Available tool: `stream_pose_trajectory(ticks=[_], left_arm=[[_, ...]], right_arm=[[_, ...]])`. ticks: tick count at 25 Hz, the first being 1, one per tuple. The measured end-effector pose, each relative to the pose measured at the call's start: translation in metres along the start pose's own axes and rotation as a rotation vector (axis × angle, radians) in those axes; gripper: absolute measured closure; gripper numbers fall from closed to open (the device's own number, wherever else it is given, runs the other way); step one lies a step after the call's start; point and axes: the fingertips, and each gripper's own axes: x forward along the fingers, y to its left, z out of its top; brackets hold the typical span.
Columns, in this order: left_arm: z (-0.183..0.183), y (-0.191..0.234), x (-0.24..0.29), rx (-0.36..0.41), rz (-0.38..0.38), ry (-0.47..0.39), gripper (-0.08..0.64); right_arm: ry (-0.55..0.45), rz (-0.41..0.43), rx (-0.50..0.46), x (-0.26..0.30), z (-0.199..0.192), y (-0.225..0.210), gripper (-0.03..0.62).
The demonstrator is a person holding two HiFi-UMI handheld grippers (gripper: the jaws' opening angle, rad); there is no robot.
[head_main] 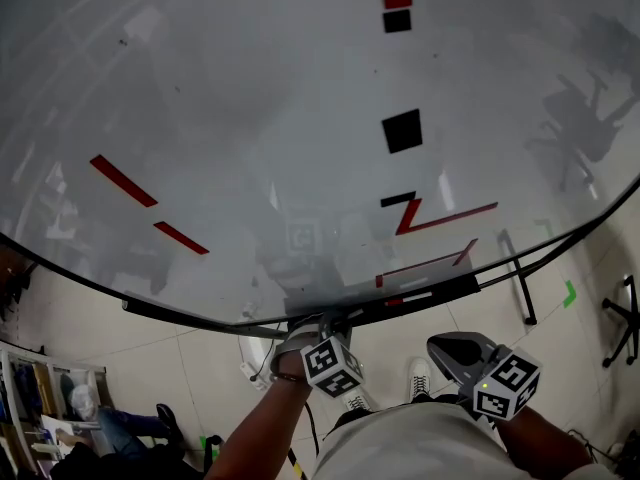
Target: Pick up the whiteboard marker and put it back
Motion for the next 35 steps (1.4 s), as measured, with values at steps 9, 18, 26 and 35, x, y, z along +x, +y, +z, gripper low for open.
stream_pose_trajectory(ticks=[9,18,26,35], left_arm=[[0.031,0.008,-0.051,-0.322,-0.035,-0.276,0.505],[0.043,-0.006,-0.085,-0.526,-0.094,-0.448,0.505],[0.052,-0.001,-0.112,-0.777,-0.158,-0.603,0.505],[0.055,-0.002,-0.136,-0.931,-0.237,-0.74,0.505]], right_arm=[[-0.023,0.028,0.024,0.012,0.015,0.002,0.591],[-0.024,0.071,0.034,0.021,0.019,0.016,0.591],[-0.02,0.069,0.045,0.022,0.015,0.021,0.591],[-0.046,0.072,0.042,0.021,0.021,0.028,0.591]])
